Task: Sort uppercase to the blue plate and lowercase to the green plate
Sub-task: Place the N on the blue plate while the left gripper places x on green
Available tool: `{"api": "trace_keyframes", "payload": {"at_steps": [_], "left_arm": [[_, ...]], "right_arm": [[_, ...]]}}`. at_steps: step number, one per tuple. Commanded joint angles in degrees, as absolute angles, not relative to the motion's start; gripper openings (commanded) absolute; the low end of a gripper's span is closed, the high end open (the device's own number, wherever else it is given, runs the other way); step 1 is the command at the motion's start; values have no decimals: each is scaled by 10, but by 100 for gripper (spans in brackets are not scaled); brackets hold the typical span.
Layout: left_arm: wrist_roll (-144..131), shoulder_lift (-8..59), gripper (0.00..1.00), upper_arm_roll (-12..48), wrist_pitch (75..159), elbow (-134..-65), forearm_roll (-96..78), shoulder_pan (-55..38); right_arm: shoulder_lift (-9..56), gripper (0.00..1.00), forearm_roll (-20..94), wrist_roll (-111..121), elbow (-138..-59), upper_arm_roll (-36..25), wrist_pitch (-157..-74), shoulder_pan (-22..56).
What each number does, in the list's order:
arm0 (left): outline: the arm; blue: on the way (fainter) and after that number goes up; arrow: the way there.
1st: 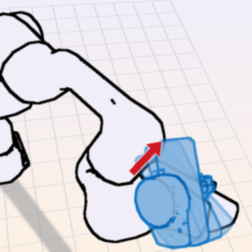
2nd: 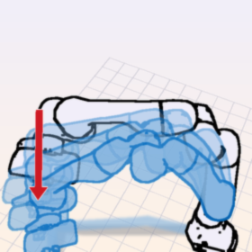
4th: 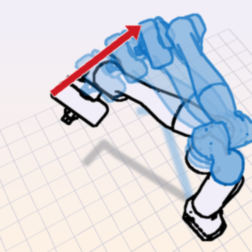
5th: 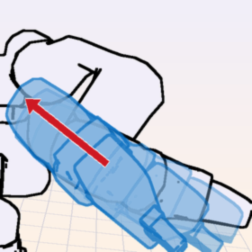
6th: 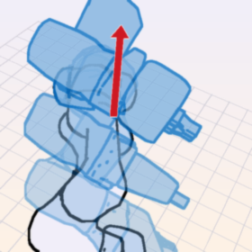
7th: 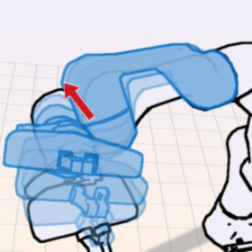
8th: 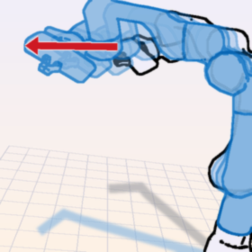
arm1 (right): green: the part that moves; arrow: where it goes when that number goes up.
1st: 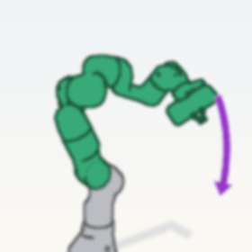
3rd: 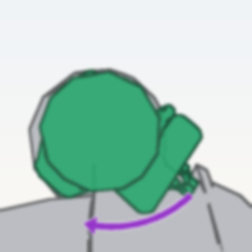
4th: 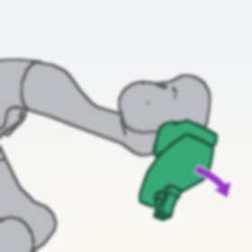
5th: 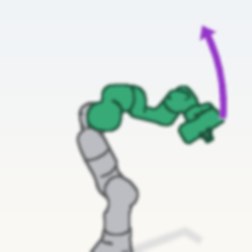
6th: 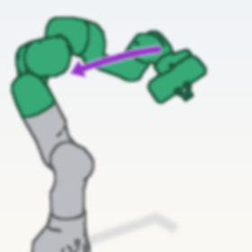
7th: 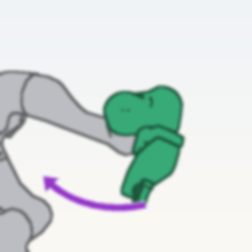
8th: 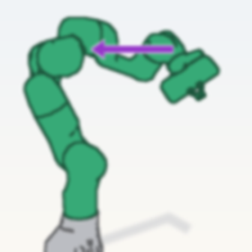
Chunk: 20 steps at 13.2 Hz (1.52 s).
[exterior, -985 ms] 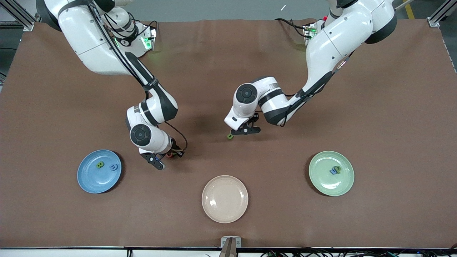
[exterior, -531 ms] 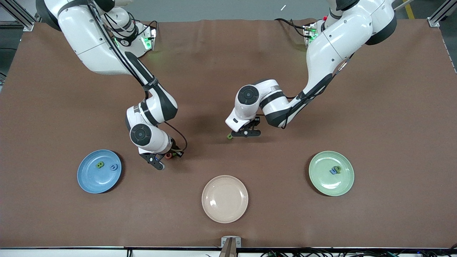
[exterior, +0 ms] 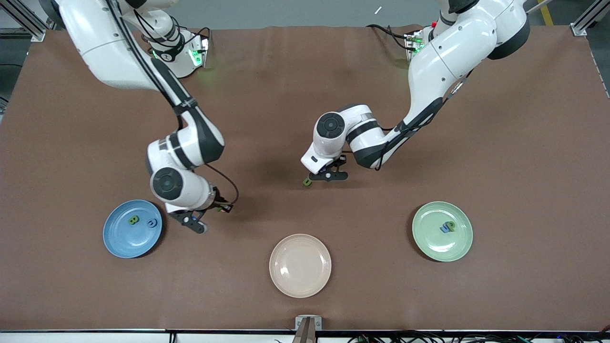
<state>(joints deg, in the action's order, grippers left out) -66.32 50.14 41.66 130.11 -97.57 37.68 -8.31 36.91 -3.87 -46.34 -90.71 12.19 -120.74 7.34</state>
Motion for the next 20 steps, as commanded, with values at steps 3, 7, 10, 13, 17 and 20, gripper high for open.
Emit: {"api": "trace_keyframes", "payload": {"at_steps": [3, 7, 10, 13, 17, 20], "left_arm": [[-665, 482, 0, 410, 1305, -979, 388, -69], [-632, 442, 0, 416, 1304, -976, 387, -10], [-574, 437, 0, 413, 1288, -941, 387, 27], [-485, 438, 0, 410, 1281, -925, 387, 76], [-403, 439, 1, 411, 1282, -922, 388, 144], [-403, 443, 7, 407, 1281, -917, 415, 167]], "right_arm": [[368, 12, -85, -182, -899, 129, -1199, -75], [384, 23, -113, -75, -884, 128, -1211, -126], [387, 80, -118, -75, -882, 128, -1218, -125], [386, 82, -116, -83, -882, 129, -1230, -115], [384, 92, -107, -239, -889, 133, -1221, -49], [386, 92, -69, -347, -903, 141, -1223, -5]]}}
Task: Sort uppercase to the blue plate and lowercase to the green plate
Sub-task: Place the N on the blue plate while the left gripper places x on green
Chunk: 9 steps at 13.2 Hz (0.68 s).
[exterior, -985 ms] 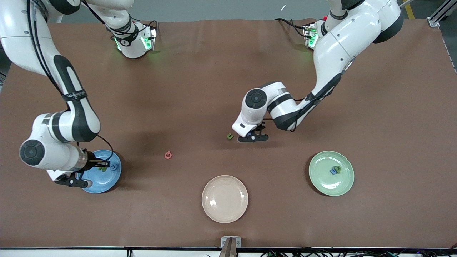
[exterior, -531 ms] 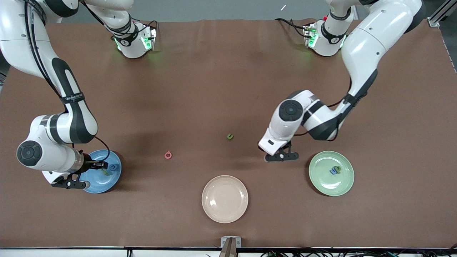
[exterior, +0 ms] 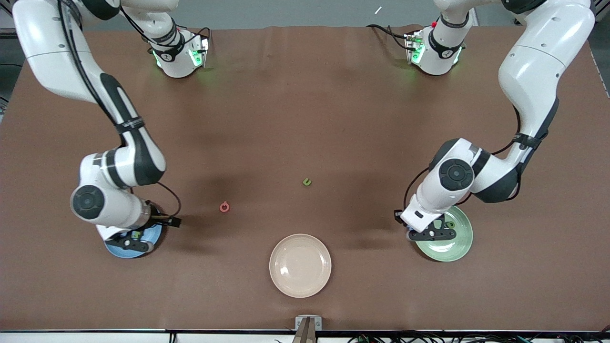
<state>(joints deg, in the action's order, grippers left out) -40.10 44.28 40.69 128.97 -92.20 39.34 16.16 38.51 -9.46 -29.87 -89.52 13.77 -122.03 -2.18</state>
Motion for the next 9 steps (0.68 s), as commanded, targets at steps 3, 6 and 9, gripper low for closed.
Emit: {"api": "trace_keyframes", "payload": {"at_steps": [3, 6, 9], "left_arm": [[-403, 446, 9, 383, 1281, -919, 416, 180], [-400, 451, 23, 361, 1282, -922, 416, 200], [-403, 453, 100, 361, 1284, -922, 414, 204]], "right_arm": [[405, 92, -51, -353, -904, 139, -1276, 33], [411, 92, -50, -358, -920, 140, -1287, 51], [417, 91, -50, -359, -945, 139, -1321, 55]]}}
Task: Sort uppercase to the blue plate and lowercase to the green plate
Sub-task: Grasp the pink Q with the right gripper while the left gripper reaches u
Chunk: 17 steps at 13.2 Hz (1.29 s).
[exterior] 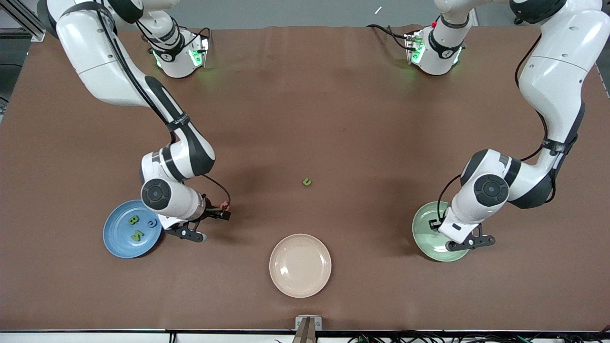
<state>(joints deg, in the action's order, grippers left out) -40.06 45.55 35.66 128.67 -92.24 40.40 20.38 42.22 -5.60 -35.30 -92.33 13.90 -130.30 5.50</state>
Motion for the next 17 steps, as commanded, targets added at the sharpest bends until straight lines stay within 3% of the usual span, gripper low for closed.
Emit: {"api": "trace_keyframes", "payload": {"at_steps": [1, 5, 14, 17], "left_arm": [[-405, 449, 100, 364, 1283, -921, 409, 203], [-472, 453, 100, 412, 1284, -920, 406, 176], [-726, 475, 100, 404, 1288, -916, 387, -26], [-828, 483, 99, 403, 1288, -901, 381, -62]], "right_arm": [[419, 90, -50, -359, -946, 140, -1322, 55], [421, 81, -50, -360, -954, 140, -1324, 62], [421, 46, -50, -359, -963, 139, -1324, 70], [420, 29, -50, -359, -961, 140, -1321, 69]]}}
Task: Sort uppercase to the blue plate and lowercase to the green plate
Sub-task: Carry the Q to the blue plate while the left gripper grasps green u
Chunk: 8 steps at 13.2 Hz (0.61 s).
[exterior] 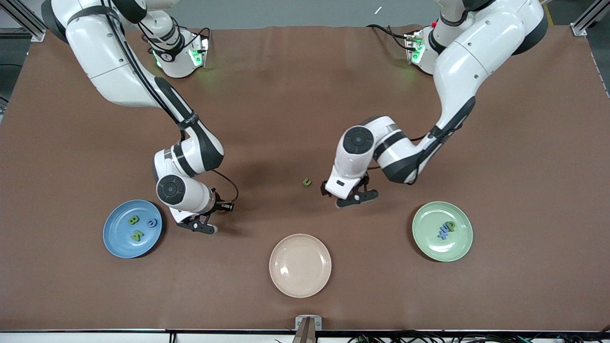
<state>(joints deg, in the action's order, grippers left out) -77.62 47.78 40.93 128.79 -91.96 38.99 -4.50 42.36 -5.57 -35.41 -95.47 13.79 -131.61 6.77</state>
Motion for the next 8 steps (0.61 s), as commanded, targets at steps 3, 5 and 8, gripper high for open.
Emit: {"api": "trace_keyframes", "payload": {"at_steps": [3, 5, 8], "left_arm": [[-909, 521, 95, 386, 1282, -831, 325, -130], [-922, 523, 89, 302, 1281, -799, 261, -208], [-919, 523, 81, 215, 1281, -780, 174, -278]], "right_arm": [[417, 15, -57, -342, -935, 137, -1313, 57], [417, 15, -62, -280, -898, 134, -1267, 34], [418, 15, -63, -160, -861, 134, -1232, -16]]}}
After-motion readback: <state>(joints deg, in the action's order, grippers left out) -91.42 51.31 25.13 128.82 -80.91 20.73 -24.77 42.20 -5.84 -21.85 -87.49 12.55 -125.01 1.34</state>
